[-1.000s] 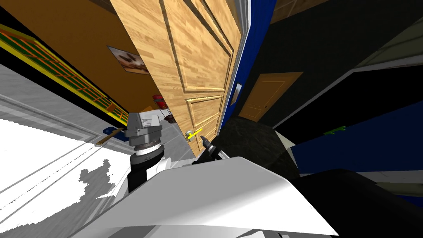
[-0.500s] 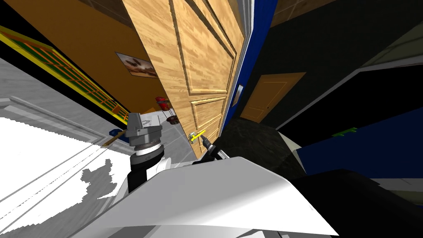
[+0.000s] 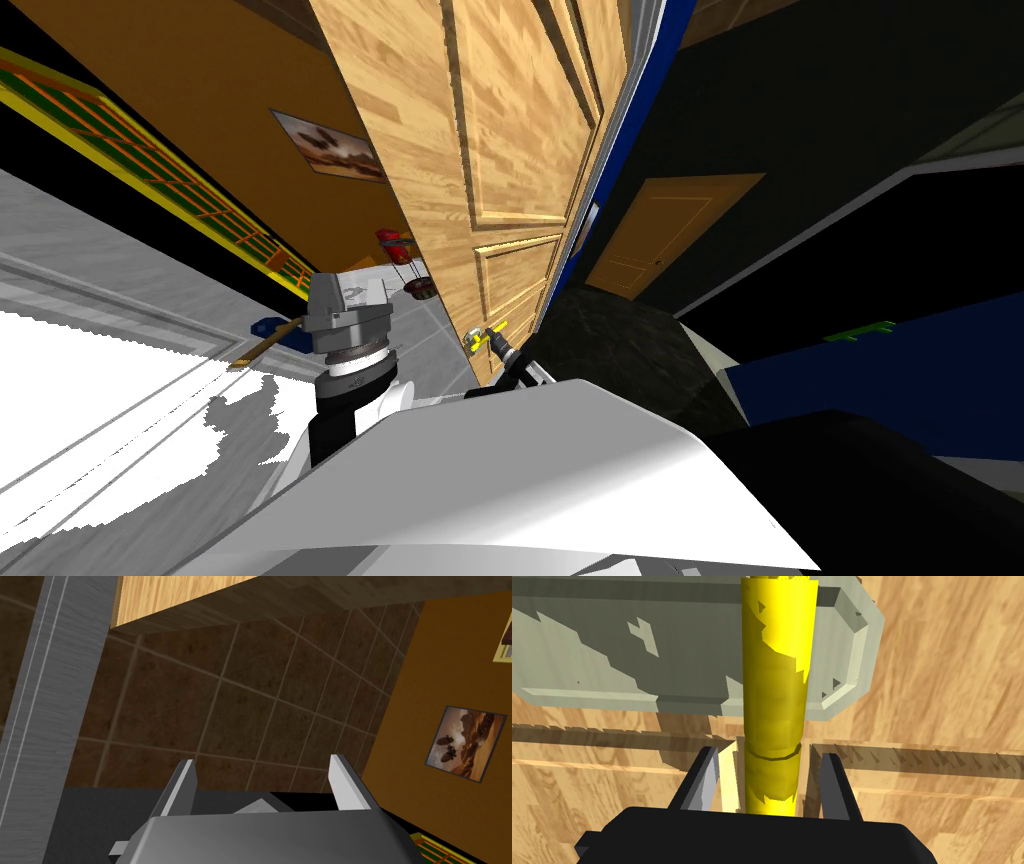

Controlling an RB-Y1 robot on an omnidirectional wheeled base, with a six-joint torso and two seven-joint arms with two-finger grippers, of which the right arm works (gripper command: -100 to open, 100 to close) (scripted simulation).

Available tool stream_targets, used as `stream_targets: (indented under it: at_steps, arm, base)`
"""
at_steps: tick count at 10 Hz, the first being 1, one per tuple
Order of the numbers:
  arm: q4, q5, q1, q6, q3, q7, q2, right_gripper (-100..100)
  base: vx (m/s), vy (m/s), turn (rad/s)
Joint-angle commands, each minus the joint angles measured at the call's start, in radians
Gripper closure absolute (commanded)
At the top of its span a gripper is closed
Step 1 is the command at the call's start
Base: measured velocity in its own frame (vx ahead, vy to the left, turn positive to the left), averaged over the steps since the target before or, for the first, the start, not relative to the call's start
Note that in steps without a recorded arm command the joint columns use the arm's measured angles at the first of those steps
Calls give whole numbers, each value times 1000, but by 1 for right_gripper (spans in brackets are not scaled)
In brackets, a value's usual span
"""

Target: Push the door open

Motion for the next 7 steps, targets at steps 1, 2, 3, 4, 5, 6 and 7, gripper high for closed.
stream_targets:
  at_steps: [1, 2, 3, 4, 5, 6, 7]
  arm:
    - [0, 0, 1, 0, 0, 0, -1, 100]
    - [0, 0, 1, 0, 0, 0, -1, 100]
    - [0, 0, 1, 0, 0, 0, -1, 100]
    - [0, 0, 1, 0, 0, 0, -1, 100]
    - [0, 0, 1, 0, 0, 0, -1, 100]
    - [12, -5, -6, 4, -20, 9, 5, 100]
    - [15, -7, -9, 5, -26, 12, 6, 100]
  base:
    - [-17, -21, 11]
    - [-15, -17, 5]
    - [-12, -11, -6]
    - [-10, -7, -5]
    - [-7, -5, 1]
    - [39, 101, -53]
    - [76, 177, -73]
